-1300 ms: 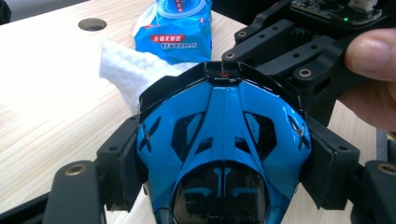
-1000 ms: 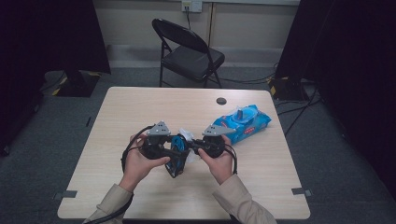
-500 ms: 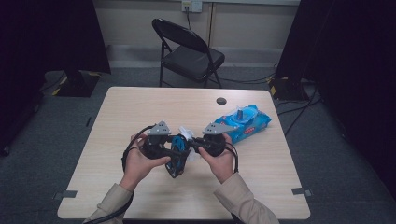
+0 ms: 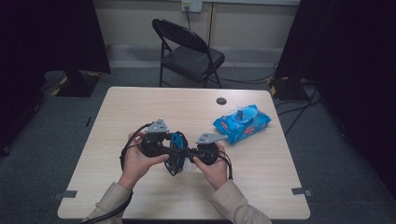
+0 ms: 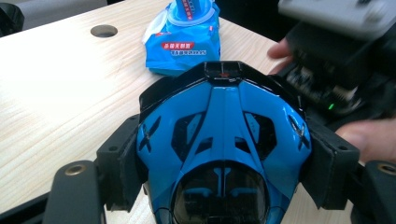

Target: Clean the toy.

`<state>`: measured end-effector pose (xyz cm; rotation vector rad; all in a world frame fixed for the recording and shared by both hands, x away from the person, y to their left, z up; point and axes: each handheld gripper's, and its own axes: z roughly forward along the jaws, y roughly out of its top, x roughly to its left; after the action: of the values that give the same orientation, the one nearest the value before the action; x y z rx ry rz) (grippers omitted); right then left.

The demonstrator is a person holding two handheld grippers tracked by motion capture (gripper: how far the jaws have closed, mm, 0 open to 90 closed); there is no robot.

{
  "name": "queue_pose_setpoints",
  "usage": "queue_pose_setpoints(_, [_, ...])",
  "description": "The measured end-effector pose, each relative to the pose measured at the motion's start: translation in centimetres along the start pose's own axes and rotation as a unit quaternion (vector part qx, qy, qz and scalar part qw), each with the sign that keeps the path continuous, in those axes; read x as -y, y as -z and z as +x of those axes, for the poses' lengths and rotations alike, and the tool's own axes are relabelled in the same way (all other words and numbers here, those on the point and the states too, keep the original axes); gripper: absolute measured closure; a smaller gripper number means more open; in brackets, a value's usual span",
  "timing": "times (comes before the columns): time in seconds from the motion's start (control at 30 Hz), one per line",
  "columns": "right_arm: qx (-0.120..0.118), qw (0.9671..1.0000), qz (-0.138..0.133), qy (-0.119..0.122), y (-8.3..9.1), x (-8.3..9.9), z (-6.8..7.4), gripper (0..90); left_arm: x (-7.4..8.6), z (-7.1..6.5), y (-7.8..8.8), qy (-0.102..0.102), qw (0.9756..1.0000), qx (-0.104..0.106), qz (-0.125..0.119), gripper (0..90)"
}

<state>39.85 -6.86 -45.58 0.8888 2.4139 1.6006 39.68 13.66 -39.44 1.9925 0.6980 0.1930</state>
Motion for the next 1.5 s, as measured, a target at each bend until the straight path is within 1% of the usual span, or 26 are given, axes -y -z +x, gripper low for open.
queue_pose_setpoints(0.07, [-0.003, 1.0000, 0.007, -0.005, -0.4, 0.6, 0.0, 86.8, 0.0, 0.0, 0.1, 0.001, 1.0000, 0.000, -0.002, 25.9])
queue_pose_setpoints(0.1, [-0.003, 1.0000, 0.007, -0.005, -0.4, 0.6, 0.0, 86.8, 0.0, 0.0, 0.1, 0.001, 1.0000, 0.000, -0.002, 25.9])
queue_pose_setpoints(0.13, [-0.004, 0.9999, 0.015, -0.005, -0.9, 1.1, 0.1, 86.9, -0.1, 0.0, 0.2, 0.001, 1.0000, -0.001, -0.002, 25.9])
queue_pose_setpoints(0.27, [-0.009, 0.9996, 0.025, -0.009, -1.4, 1.7, 0.2, 86.8, 0.0, 0.2, 0.4, 0.005, 1.0000, -0.001, -0.008, 25.9])
queue_pose_setpoints(0.33, [-0.009, 0.9993, 0.036, -0.005, -1.6, 1.9, 0.2, 86.8, -0.1, 0.3, 0.6, 0.005, 0.9999, -0.003, -0.010, 26.0])
queue_pose_setpoints(0.43, [-0.007, 0.9993, 0.037, -0.002, -1.4, 1.9, 0.0, 86.8, 0.0, 0.4, 0.8, 0.005, 0.9999, -0.004, -0.010, 25.9])
queue_pose_setpoints(0.53, [0.002, 0.9996, 0.027, -0.004, -0.6, 1.3, -0.5, 86.8, 0.2, 0.4, 0.8, 0.004, 1.0000, -0.006, -0.006, 26.0])
queue_pose_setpoints(0.57, [0.002, 0.9996, 0.027, -0.004, -0.6, 1.3, -0.5, 86.8, 0.2, 0.4, 0.8, 0.004, 1.0000, -0.006, -0.006, 25.9])
queue_pose_setpoints(0.6, [0.009, 0.9998, 0.019, -0.003, 0.1, 0.8, -0.8, 86.8, 0.3, 0.5, 0.8, 0.005, 1.0000, -0.007, -0.004, 25.9])
queue_pose_setpoints(0.67, [0.012, 0.9998, 0.014, -0.003, 0.5, 0.5, -1.0, 86.8, 0.4, 0.5, 0.8, 0.005, 1.0000, -0.007, -0.004, 25.9])
queue_pose_setpoints(0.7, [0.019, 0.9998, 0.007, -0.001, 1.1, 0.0, -1.3, 86.8, 0.4, 0.5, 0.8, 0.004, 1.0000, -0.007, -0.003, 25.9])
queue_pose_setpoints(0.8, [0.026, 0.9996, -0.006, -0.002, 2.1, -0.9, -1.8, 86.8, 0.5, 0.3, 0.5, 0.004, 1.0000, -0.006, 0.001, 26.0])
queue_pose_setpoints(0.9, [0.028, 0.9994, -0.020, -0.002, 2.8, -1.6, -2.0, 86.8, 0.6, 0.3, 0.2, 0.000, 0.9999, -0.010, 0.007, 26.0])
queue_pose_setpoints(1.0, [0.026, 0.9991, -0.033, 0.000, 3.4, -2.3, -1.9, 86.8, 0.7, 0.2, -0.2, 0.003, 0.9999, -0.005, 0.010, 25.9])
queue_pose_setpoints(1.03, [0.025, 0.9990, -0.037, 0.002, 3.6, -2.5, -1.8, 86.8, 0.7, 0.1, -0.3, 0.000, 0.9999, -0.004, 0.014, 25.9])
queue_pose_setpoints(1.17, [0.021, 0.9989, -0.041, 0.007, 3.5, -2.9, -1.4, 86.8, 0.6, -0.3, -0.8, -0.001, 0.9999, 0.002, 0.015, 25.9])
queue_pose_setpoints(1.23, [0.018, 0.9990, -0.041, 0.008, 3.3, -2.9, -1.1, 86.7, 0.5, -0.5, -1.0, -0.001, 0.9999, 0.006, 0.012, 25.9])
queue_pose_setpoints(1.37, [0.015, 0.9993, -0.032, 0.013, 2.6, -2.6, -0.7, 86.7, 0.3, -0.7, -1.0, -0.003, 0.9999, 0.006, 0.011, 25.9])
queue_pose_setpoints(1.43, [0.011, 0.9993, -0.035, 0.008, 2.5, -2.4, -0.7, 86.7, 0.3, -0.6, -0.8, -0.005, 0.9999, 0.004, 0.011, 25.9])
queue_pose_setpoints(1.5, [0.011, 0.9994, -0.031, 0.007, 2.3, -2.1, -0.7, 86.7, 0.3, -0.6, -0.7, -0.005, 1.0000, 0.002, 0.008, 25.9])
